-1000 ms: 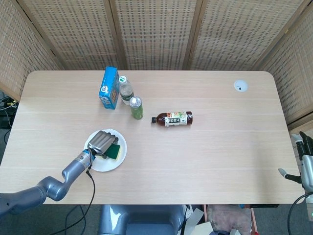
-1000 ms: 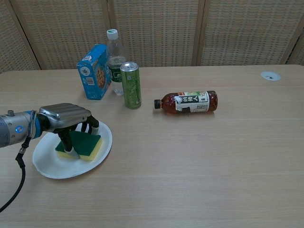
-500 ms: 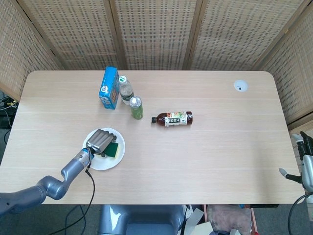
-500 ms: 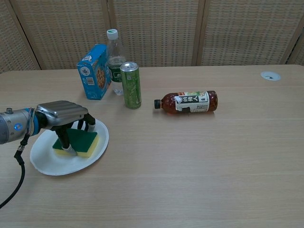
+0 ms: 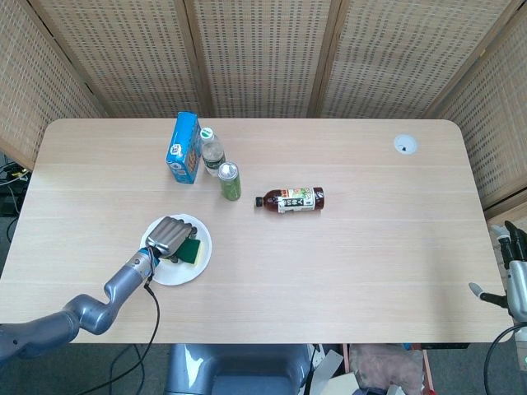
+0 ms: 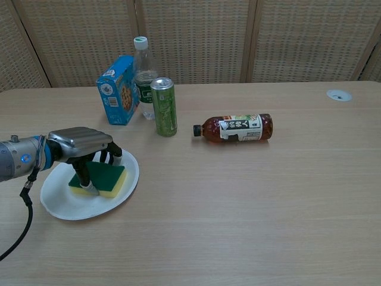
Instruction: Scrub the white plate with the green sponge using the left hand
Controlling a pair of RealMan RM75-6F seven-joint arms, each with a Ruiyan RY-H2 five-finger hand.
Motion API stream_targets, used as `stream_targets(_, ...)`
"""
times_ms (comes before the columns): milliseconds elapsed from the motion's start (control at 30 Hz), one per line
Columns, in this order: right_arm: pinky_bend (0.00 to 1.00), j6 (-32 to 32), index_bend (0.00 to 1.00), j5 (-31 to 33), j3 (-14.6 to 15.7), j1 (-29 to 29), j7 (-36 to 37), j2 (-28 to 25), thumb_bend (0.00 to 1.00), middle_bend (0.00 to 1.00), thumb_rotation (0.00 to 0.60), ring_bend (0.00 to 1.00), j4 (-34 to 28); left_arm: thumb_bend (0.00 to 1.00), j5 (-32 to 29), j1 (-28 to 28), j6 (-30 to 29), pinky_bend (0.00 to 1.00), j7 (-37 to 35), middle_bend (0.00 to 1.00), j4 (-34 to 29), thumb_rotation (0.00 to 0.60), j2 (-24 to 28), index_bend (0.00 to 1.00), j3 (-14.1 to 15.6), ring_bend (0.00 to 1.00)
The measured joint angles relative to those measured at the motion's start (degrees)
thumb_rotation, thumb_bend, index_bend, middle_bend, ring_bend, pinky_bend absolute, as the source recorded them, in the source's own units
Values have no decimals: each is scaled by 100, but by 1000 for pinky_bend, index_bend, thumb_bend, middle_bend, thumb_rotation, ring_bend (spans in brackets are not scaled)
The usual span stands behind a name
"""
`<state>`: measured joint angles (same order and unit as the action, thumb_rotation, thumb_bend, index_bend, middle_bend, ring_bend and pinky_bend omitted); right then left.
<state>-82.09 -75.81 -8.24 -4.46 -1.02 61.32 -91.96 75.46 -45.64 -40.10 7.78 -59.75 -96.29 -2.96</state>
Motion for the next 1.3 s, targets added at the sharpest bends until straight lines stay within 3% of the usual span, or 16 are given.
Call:
stream_targets(400, 0, 2, 62, -2, -3, 7, 62, -23, 0, 0, 600, 0, 21, 134, 44, -33, -148, 471, 171, 429, -584, 600, 184, 559, -23, 399)
stream_targets(700, 0, -7, 63, -14, 3, 4, 19, -13, 0, 0, 600, 0, 1, 135, -116, 27, -375, 471, -24, 429, -898, 600, 793, 559, -262, 399)
stream_targets(1000, 0, -29, 62, -40, 16, 8, -35, 2, 0, 0, 600, 0, -29, 135, -561, 148, -186, 471, -170, 429, -160, 600, 883, 559, -323, 399)
stream_targets(1300, 0, -15, 62, 9, 13, -18, -212, 69, 0, 0, 600, 0, -55, 136, -961, 222, 443, 421, -553, 429, 1473, 600, 429, 559, -344, 399)
